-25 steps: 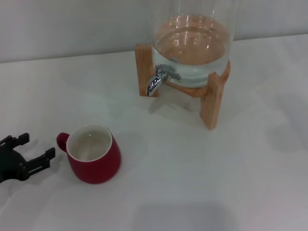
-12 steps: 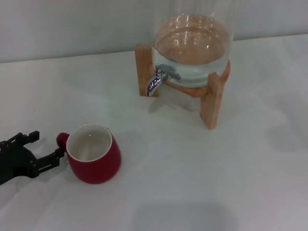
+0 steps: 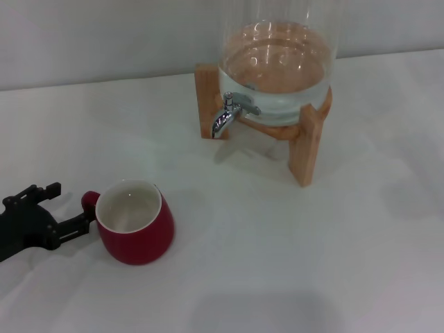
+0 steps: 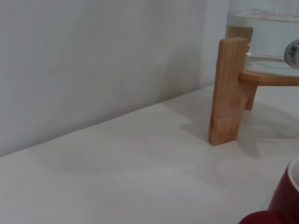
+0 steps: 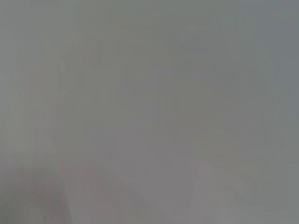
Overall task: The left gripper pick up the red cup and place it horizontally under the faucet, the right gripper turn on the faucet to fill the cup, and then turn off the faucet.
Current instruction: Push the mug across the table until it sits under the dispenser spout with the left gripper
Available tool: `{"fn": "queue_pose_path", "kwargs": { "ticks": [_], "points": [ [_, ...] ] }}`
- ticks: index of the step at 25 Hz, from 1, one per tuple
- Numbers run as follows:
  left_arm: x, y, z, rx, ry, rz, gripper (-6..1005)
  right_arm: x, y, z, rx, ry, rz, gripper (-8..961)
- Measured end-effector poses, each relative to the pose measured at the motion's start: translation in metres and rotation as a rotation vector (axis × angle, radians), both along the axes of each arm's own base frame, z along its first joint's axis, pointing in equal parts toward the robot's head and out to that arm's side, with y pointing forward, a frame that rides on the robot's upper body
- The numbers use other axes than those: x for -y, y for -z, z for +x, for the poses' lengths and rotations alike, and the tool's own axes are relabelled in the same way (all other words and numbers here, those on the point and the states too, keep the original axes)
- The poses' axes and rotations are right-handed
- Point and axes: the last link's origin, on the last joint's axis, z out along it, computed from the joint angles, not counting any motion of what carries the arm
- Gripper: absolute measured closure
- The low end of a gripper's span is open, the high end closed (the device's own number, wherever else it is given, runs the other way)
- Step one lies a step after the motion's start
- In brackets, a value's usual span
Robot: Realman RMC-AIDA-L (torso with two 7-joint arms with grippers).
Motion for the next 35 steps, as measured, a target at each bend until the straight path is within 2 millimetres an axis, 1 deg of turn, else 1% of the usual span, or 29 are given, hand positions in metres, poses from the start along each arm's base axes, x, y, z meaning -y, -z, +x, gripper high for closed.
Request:
{"fn": "queue_pose_path", "kwargs": {
  "ticks": [11, 20, 25, 35],
  "points": [
    [-0.008, 0.005, 0.002, -0.012, -0.006, -0.001, 145, 0.000, -0.001, -0.001, 0.000, -0.005, 0.003, 231],
    [-0.010, 0.006, 0.006, -0.010, 0.004, -0.008, 145, 0.002, -0.002, 0.000, -0.003, -0.003, 0.009, 231],
    [-0.008, 0.009, 0.010, -0.007, 0.024, -0.027, 354, 0.003, -0.002, 0.001, -0.003, 0.001, 0.010, 231],
    [-0.005, 0.014, 0.012, -0.015, 0.042, -0.057, 576, 0.004, -0.002, 0.002, -0.004, 0.002, 0.011, 231]
  ]
}}
